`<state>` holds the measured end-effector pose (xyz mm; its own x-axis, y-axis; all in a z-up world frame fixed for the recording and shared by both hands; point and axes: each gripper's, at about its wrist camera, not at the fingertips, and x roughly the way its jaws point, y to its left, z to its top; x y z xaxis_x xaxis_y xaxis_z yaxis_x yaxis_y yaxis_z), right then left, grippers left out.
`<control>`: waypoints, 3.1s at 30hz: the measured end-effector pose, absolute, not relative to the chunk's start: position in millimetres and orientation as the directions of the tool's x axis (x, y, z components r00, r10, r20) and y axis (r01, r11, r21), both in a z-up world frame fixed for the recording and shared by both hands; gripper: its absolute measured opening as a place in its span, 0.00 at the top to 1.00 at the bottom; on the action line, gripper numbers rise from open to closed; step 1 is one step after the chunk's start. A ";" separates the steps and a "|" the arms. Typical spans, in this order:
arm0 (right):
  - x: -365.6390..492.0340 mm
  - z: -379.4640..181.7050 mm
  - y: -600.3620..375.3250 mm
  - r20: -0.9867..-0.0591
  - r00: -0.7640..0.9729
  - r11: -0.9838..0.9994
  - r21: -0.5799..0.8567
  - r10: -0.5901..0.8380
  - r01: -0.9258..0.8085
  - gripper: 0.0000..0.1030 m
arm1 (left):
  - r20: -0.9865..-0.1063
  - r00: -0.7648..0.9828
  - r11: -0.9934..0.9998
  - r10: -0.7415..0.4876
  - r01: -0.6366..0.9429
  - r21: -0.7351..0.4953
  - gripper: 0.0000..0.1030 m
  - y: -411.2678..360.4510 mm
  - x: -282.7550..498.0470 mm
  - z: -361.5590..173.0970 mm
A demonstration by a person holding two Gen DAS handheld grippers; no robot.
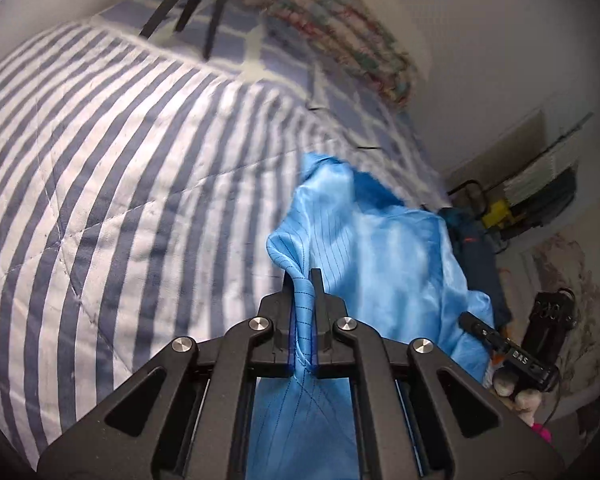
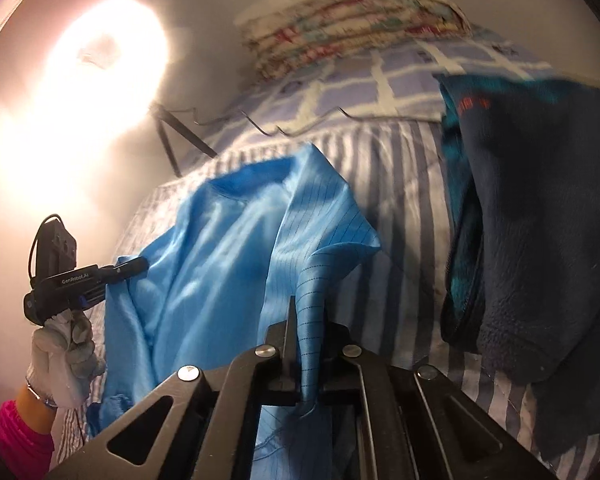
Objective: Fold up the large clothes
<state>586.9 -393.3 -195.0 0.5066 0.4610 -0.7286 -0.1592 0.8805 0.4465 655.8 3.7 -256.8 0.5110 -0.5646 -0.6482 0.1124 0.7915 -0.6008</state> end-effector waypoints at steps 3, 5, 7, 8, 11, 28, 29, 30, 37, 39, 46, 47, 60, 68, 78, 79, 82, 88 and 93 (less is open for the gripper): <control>574.5 -173.3 -391.0 -0.691 0.535 0.868 0.453 0.486 -0.204 0.99 | -0.621 0.525 0.783 -0.582 0.156 -0.602 0.98 2.9 641.5 -235.7; 566.5 -161.9 -389.8 -0.673 0.544 0.861 0.453 0.501 -0.232 0.99 | -0.594 0.533 0.768 -0.603 0.189 -0.611 0.98 4.3 627.0 -219.6; 555.5 -148.4 -388.8 -0.655 0.556 0.855 0.450 0.512 -0.258 0.99 | -0.572 0.537 0.757 -0.620 0.216 -0.617 0.98 5.7 613.3 -206.5; 547.5 -140.1 -388.6 -0.643 0.560 0.849 0.454 0.522 -0.271 0.99 | -0.565 0.537 0.753 -0.626 0.227 -0.618 0.98 5.8 604.9 -200.9; 526.4 -121.8 -386.1 -0.623 0.562 0.837 0.451 0.544 -0.309 0.99 | -0.553 0.533 0.745 -0.641 0.259 -0.615 0.99 6.9 575.5 -185.4; 347.3 -113.5 -361.9 -0.675 0.489 0.826 0.366 0.552 -0.428 0.99 | -0.637 0.551 0.841 -0.539 0.315 -0.439 0.99 20.1 392.2 -197.6; 335.7 -119.6 -357.5 -0.681 0.485 0.827 0.353 0.548 -0.438 0.99 | -0.645 0.552 0.849 -0.528 0.319 -0.422 0.99 19.4 384.4 -203.0; 326.8 -124.5 -355.0 -0.688 0.478 0.826 0.346 0.546 -0.444 0.99 | -0.657 0.554 0.859 -0.512 0.320 -0.399 0.98 18.3 375.1 -209.4; 279.3 -168.7 -344.5 -0.781 0.387 0.836 0.296 0.490 -0.461 0.92 | -0.745 0.467 0.876 -0.476 0.323 -0.357 0.90 26.2 313.8 -249.9; 269.2 -163.4 -347.1 -0.787 0.383 0.832 0.277 0.483 -0.481 0.68 | -0.745 0.464 0.876 -0.478 0.314 -0.366 0.81 34.8 304.0 -246.2; 274.0 -111.1 -374.5 -0.677 0.463 0.801 0.340 0.572 -0.492 0.33 | -0.625 0.535 0.812 -0.568 0.240 -0.532 0.52 75.4 320.1 -209.0; 284.8 -107.5 -375.1 -0.665 0.474 0.803 0.353 0.577 -0.481 0.33 | -0.617 0.532 0.801 -0.579 0.234 -0.551 0.49 74.9 332.0 -207.1; 404.2 -131.4 -356.8 -0.632 0.385 0.739 0.563 0.673 -0.369 0.69 | -0.608 0.380 0.703 -0.697 0.197 -0.683 0.51 26.7 433.1 -228.8; 361.4 -96.1 -339.9 -0.633 0.397 0.736 0.463 0.664 -0.494 0.98 | -0.581 0.394 0.700 -0.712 0.336 -0.630 0.95 20.9 386.5 -195.9; 213.0 -73.9 -343.0 -0.672 0.357 0.698 0.341 0.649 -0.629 0.86 | -0.634 0.369 0.724 -0.680 0.473 -0.502 0.95 43.0 229.6 -172.0; 197.7 -73.8 -346.9 -0.670 0.351 0.691 0.342 0.655 -0.637 0.81 | -0.633 0.362 0.719 -0.684 0.476 -0.506 0.95 46.5 214.5 -172.5; 161.5 -71.5 -361.2 -0.656 0.342 0.678 0.363 0.673 -0.639 0.74 | -0.619 0.378 0.721 -0.689 0.446 -0.530 0.93 62.1 187.3 -171.9; 161.6 -79.4 -405.9 -0.627 0.428 0.753 0.462 0.651 -0.468 0.48 | -0.637 0.476 0.786 -0.607 0.236 -0.572 0.50 101.8 211.7 -191.2; 209.2 -123.0 -436.9 -0.658 0.458 0.793 0.568 0.598 -0.220 0.38 | -0.679 0.442 0.784 -0.586 0.098 -0.613 0.47 108.7 259.5 -230.7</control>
<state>209.2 -436.9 -123.0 0.4576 0.5981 -0.6579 -0.2202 0.7931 0.5679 259.5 108.7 -230.7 0.4420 -0.5864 -0.6788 0.0982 0.7838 -0.6132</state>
